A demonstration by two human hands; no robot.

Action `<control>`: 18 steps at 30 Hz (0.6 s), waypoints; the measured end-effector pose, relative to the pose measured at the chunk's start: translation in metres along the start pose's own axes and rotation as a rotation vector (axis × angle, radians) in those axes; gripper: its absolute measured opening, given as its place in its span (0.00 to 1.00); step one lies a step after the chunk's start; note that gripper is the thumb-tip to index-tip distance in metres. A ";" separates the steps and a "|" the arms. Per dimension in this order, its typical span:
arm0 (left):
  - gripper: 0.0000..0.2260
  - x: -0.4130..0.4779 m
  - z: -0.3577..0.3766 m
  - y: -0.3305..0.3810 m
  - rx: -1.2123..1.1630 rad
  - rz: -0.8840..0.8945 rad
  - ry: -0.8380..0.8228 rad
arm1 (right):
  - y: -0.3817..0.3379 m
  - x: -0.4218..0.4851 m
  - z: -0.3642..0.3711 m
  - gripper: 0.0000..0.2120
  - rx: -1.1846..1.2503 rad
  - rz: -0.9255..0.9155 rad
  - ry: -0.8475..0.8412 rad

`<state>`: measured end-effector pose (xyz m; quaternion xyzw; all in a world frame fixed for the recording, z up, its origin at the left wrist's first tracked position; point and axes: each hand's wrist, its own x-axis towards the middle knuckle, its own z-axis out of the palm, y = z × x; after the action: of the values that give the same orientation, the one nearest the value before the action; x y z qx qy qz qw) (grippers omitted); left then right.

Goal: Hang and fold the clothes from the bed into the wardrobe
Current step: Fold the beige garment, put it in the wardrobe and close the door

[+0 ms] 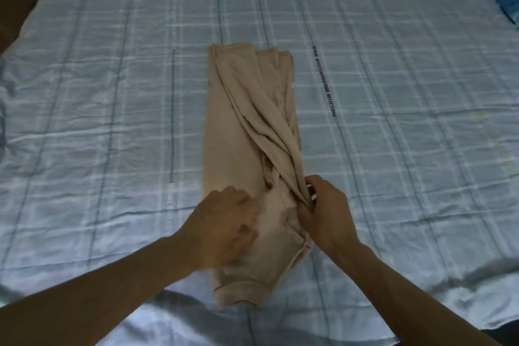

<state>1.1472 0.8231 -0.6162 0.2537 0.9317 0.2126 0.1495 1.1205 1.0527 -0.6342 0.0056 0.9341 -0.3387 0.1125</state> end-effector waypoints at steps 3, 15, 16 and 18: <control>0.20 -0.029 0.015 0.004 0.130 0.062 -0.112 | -0.003 -0.013 0.009 0.15 -0.069 -0.142 -0.003; 0.39 -0.058 0.046 0.013 0.379 0.111 -0.185 | 0.000 -0.043 0.026 0.33 -0.320 -0.621 -0.414; 0.38 -0.059 0.047 0.014 0.391 0.108 -0.176 | 0.006 -0.046 0.024 0.42 -0.409 -0.646 -0.466; 0.29 -0.059 0.049 0.020 0.423 0.121 -0.149 | 0.014 -0.050 0.023 0.52 -0.530 -0.673 -0.511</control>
<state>1.2230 0.8223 -0.6388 0.3498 0.9250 0.0018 0.1484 1.1746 1.0520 -0.6492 -0.4080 0.8807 -0.0978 0.2199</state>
